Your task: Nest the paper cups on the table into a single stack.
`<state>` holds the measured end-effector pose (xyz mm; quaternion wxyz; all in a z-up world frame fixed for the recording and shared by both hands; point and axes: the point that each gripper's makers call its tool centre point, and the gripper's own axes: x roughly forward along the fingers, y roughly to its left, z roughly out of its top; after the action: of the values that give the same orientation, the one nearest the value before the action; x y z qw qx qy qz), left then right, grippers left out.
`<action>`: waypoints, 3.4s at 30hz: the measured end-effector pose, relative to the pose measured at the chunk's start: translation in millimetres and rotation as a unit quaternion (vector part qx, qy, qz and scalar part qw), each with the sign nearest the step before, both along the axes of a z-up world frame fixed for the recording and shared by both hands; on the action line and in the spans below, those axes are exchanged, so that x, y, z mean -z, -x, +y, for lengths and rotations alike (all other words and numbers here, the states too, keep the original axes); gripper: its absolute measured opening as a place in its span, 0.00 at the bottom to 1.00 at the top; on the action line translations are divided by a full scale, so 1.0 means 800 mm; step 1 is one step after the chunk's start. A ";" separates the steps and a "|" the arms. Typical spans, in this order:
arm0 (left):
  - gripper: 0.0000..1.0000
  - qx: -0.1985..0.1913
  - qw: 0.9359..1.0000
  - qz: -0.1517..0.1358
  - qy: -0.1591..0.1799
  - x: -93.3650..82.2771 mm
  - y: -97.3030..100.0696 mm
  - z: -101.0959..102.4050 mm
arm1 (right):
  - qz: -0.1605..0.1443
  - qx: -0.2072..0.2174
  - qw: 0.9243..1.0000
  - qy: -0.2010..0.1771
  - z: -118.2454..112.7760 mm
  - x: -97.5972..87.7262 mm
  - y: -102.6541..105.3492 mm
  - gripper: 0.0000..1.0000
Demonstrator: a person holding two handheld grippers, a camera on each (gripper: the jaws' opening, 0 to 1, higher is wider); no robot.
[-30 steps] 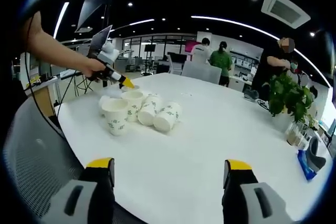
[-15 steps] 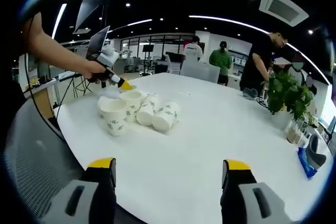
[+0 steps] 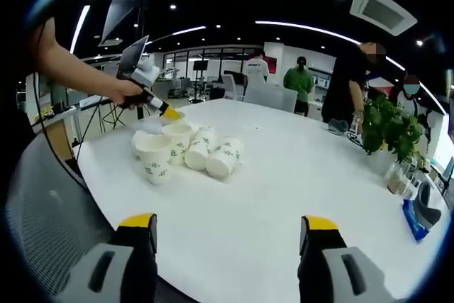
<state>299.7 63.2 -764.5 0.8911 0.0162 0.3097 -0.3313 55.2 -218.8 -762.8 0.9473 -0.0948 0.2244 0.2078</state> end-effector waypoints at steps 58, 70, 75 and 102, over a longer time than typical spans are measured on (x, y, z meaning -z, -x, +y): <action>0.00 0.039 0.991 0.017 0.128 -0.151 0.113 -0.055 | -0.007 -0.011 1.000 -0.022 0.008 -0.006 -0.004 0.92; 0.00 0.055 0.990 0.040 0.120 -0.116 0.128 -0.072 | -0.006 -0.011 1.000 -0.022 0.008 -0.006 -0.002 0.90; 0.00 0.056 0.991 0.049 0.115 -0.099 0.133 -0.074 | -0.005 -0.013 1.000 -0.021 0.010 -0.005 -0.001 0.89; 0.00 0.083 0.991 0.067 0.080 -0.049 0.153 -0.098 | -0.002 -0.010 1.000 -0.024 0.008 -0.004 0.000 0.88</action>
<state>177.6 -14.8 -725.3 0.8360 -0.0516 0.3391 -0.4284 55.2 -212.5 -759.8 0.9477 -0.0743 0.2163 0.2226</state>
